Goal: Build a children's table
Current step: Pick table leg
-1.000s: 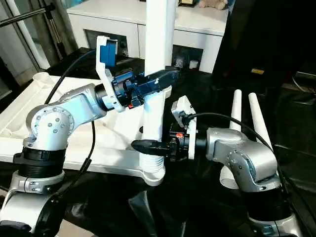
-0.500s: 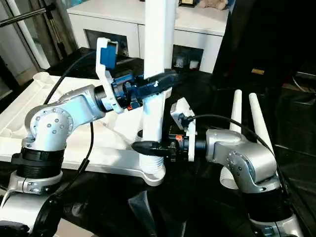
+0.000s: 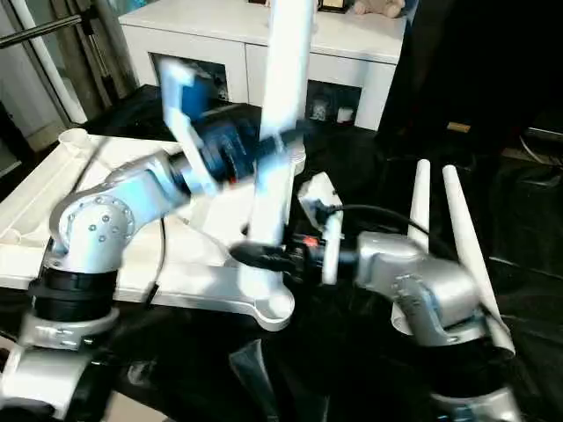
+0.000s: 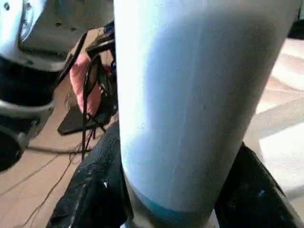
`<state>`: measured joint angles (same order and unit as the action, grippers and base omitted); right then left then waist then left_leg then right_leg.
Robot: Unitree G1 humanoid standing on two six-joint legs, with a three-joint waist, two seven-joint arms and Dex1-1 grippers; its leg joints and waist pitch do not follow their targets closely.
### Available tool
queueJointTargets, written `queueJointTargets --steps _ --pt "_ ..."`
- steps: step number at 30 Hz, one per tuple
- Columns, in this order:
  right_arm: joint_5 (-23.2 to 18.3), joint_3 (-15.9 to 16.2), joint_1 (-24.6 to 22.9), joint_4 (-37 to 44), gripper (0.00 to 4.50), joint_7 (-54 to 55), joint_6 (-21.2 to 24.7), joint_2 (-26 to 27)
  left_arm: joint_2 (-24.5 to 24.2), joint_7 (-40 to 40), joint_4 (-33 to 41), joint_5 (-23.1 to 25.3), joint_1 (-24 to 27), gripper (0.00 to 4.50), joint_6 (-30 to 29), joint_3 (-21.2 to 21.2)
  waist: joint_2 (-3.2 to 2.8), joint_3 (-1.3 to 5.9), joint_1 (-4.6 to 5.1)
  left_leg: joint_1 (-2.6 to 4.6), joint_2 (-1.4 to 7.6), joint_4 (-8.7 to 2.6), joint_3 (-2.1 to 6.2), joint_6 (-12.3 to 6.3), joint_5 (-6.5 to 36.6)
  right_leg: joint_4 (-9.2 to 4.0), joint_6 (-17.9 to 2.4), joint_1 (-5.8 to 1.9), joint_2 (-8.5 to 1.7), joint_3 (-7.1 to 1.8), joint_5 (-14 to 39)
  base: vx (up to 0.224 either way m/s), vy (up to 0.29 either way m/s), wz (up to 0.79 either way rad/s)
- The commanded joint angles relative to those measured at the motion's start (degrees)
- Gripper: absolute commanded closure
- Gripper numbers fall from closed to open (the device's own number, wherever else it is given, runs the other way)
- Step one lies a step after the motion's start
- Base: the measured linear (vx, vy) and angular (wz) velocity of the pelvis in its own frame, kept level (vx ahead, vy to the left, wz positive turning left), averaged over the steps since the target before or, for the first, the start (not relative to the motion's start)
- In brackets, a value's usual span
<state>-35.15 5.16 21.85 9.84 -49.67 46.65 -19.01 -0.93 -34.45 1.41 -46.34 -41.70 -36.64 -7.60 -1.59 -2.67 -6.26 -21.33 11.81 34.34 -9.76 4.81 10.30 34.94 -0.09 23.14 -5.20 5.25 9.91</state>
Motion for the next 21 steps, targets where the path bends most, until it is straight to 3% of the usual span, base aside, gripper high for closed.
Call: queueJointTargets --steps 1,4,7,9,10,14,16,18,21 --pt "-0.3 -2.0 -0.2 0.1 2.60 1.6 -1.8 0.6 0.6 3.2 0.3 -1.8 -0.6 2.00 1.8 -3.5 0.82 3.97 -0.01 0.00 0.66 -3.51 -0.05 -0.64 8.8 -4.49 -9.1 -3.60 -2.59 -2.41 13.6 0.000 0.000 0.00" --pt "-0.2 -3.6 -0.7 -0.1 2.60 4.7 -3.4 2.7 -0.5 2.2 0.9 -3.1 0.4 2.00 1.9 -5.2 0.56 3.95 0.00 0.13 0.64 -3.67 0.03 -0.70 9.2 -4.65 -7.8 -3.34 -2.50 -2.35 15.3 0.000 0.000 0.00" --pt "1.6 -5.3 -1.1 -0.5 2.60 9.0 -5.6 4.5 -5.3 -3.4 3.3 -0.8 4.0 2.00 1.5 -2.8 0.33 3.99 0.07 0.34 0.80 -3.99 0.25 -0.03 9.1 -4.40 -7.1 -3.11 -2.49 -2.38 15.4 0.000 0.000 0.00" --pt "4.3 -5.6 -1.6 -1.0 2.60 12.2 -7.6 4.8 -10.9 -9.9 5.8 2.7 7.7 2.00 1.4 1.7 0.37 3.86 0.36 0.55 0.90 -4.19 0.20 0.46 9.6 -4.54 -6.8 -2.89 -2.35 -2.48 15.4 0.000 0.000 0.00" --pt "6.6 -5.2 -2.0 -1.1 2.60 13.9 -9.1 4.5 -15.0 -13.7 7.6 5.4 10.2 2.00 1.8 5.1 0.01 3.87 0.37 0.54 0.94 -4.38 0.37 1.00 9.8 -4.34 -6.4 -2.93 -2.46 -2.50 15.8 0.000 0.000 0.00" --pt "8.8 -4.6 -2.9 -0.3 2.60 16.3 -9.3 4.2 -20.8 -19.1 10.1 8.0 14.4 2.00 2.6 9.4 -0.50 3.63 0.87 0.90 0.85 -4.52 0.07 2.14 12.0 -4.25 -7.0 -2.70 -2.23 -2.79 15.2 0.000 0.000 0.00" --pt "10.0 -4.2 -3.8 1.0 2.60 18.2 -9.5 4.2 -25.3 -22.7 11.4 10.6 17.0 2.00 3.7 13.3 -0.34 3.53 1.03 0.70 0.86 -4.74 0.18 2.16 12.7 -4.11 -7.1 -2.91 -2.26 -2.85 15.1 0.000 0.000 0.00" --pt "9.8 -5.0 -4.8 2.0 2.60 20.4 -9.2 5.3 -31.7 -27.9 11.8 17.9 20.1 2.00 8.4 20.4 -0.47 3.33 1.22 0.79 0.79 -4.99 0.39 1.99 14.5 -4.69 -6.0 -2.80 -2.37 -2.87 18.1 0.000 0.000 0.00" --pt "8.9 -6.0 -5.8 2.7 2.60 22.3 -8.6 6.7 -36.4 -31.8 9.8 25.4 22.6 2.00 13.1 27.2 -0.53 3.21 1.86 0.91 0.72 -5.18 0.35 2.14 15.7 -4.91 -4.1 -2.62 -2.30 -3.06 21.2 0.000 0.000 0.00"
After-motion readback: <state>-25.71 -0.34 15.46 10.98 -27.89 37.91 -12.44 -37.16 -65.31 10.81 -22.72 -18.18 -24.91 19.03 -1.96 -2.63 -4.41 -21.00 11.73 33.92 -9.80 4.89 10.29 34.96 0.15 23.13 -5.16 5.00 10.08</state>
